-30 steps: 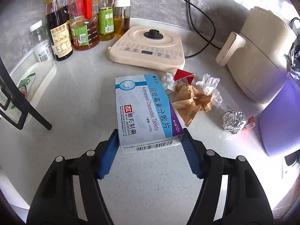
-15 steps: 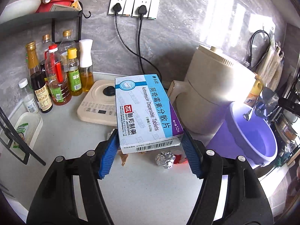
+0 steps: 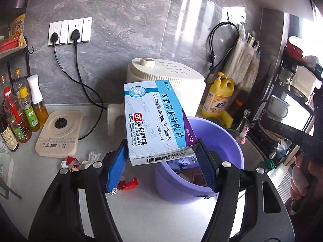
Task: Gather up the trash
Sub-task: 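Open both tools over the bucket to drop the box and snack bag, then grasp the white blister pack with the left tool while the right tool grasps the foil ball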
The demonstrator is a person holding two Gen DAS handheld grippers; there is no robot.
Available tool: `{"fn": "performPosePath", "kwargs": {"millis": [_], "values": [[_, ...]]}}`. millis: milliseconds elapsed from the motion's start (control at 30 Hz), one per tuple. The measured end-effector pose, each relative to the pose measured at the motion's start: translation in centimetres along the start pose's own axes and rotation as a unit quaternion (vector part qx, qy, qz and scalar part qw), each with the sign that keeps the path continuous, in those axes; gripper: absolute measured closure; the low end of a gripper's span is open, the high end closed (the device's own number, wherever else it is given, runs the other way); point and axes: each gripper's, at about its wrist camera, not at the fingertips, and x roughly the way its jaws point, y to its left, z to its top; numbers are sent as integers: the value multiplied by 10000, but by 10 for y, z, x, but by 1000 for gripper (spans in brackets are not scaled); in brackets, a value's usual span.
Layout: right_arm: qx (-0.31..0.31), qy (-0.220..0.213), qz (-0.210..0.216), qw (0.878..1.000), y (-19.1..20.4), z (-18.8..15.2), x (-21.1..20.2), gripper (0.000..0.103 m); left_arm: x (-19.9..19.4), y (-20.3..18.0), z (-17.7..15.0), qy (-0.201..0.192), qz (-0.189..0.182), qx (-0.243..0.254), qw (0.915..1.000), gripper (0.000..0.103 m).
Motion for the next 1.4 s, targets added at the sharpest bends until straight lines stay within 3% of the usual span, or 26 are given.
{"fn": "performPosePath", "kwargs": {"millis": [333, 400, 433, 567, 767, 800, 1067, 1400], "values": [[112, 89, -92, 9999, -55, -10, -20, 44, 30, -58, -2, 100, -238, 28, 9997, 36], [111, 109, -94, 9998, -63, -11, -22, 44, 35, -64, -2, 107, -258, -72, 9996, 20], [104, 121, -85, 9998, -67, -11, -22, 44, 35, -66, -3, 73, -220, -102, 9997, 7], [62, 181, 34, 9998, -72, -9, -17, 44, 31, -64, -3, -5, 56, -129, 9999, 6], [-37, 257, 342, 9991, -58, -3, -3, 35, 16, -31, -8, 41, 532, -480, 9974, 6], [-68, 265, 392, 9989, -53, -2, 0, 29, 12, -25, -9, 31, 612, -526, 9967, 6], [-294, 276, 908, 9951, 10, -2, 29, 12, -22, 39, -27, 124, 1176, -838, 9894, 6], [-633, 429, 1211, 9897, 99, -10, 61, 13, -46, 121, -40, 269, 1405, -1099, 9836, 6]]}}
